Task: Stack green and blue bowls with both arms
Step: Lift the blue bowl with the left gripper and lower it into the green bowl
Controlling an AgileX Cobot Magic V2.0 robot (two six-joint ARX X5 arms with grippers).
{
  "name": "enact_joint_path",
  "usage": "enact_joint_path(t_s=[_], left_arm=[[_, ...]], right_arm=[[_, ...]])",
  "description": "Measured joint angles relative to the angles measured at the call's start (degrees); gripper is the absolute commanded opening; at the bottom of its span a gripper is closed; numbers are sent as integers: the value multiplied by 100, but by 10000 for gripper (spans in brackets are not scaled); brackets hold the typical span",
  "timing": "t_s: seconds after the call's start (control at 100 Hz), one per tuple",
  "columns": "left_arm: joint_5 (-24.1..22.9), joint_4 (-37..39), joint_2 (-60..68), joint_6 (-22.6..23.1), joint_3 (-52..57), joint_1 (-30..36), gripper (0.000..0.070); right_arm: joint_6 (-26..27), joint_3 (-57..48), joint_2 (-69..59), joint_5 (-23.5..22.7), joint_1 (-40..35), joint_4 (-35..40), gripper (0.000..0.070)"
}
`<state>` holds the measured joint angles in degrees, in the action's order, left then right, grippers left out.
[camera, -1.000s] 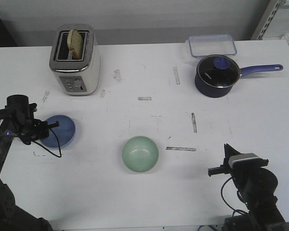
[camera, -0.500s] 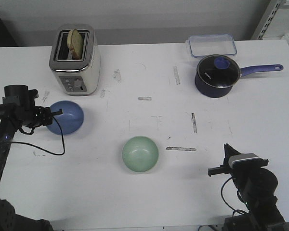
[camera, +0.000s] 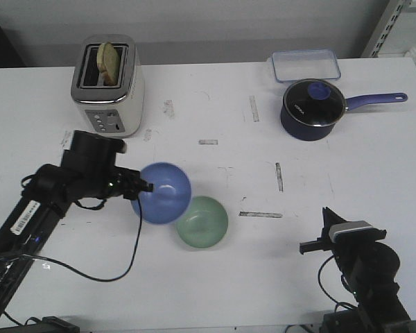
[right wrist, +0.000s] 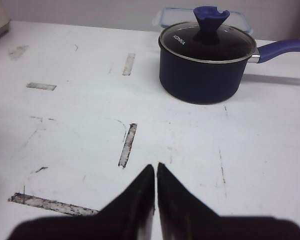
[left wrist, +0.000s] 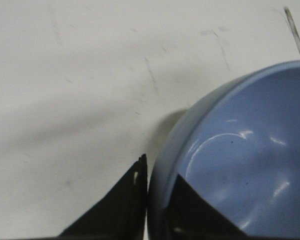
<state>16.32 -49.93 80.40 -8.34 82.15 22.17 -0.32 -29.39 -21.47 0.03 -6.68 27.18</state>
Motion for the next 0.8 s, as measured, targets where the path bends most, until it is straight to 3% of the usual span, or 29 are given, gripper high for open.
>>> enact_joint_path(t_s=[0.14,0.3,0.49,0.73,0.8], left_arm=[[15,-4,238,0,0,881,0],[9,68,715,4,0,1390,0],[-267,361,1311,4,-2,1480,0],[-275,551,1429,4,-2,1473,6],[-275,555,1429,4,-2,1473,67]], right_arm=[[0,0,0,0,0,0,0],[-15,0,0,0,0,0,0],[-31,0,0,0,0,0,0],[-31,0,0,0,0,0,0],[-31,0,0,0,-2,0,0]])
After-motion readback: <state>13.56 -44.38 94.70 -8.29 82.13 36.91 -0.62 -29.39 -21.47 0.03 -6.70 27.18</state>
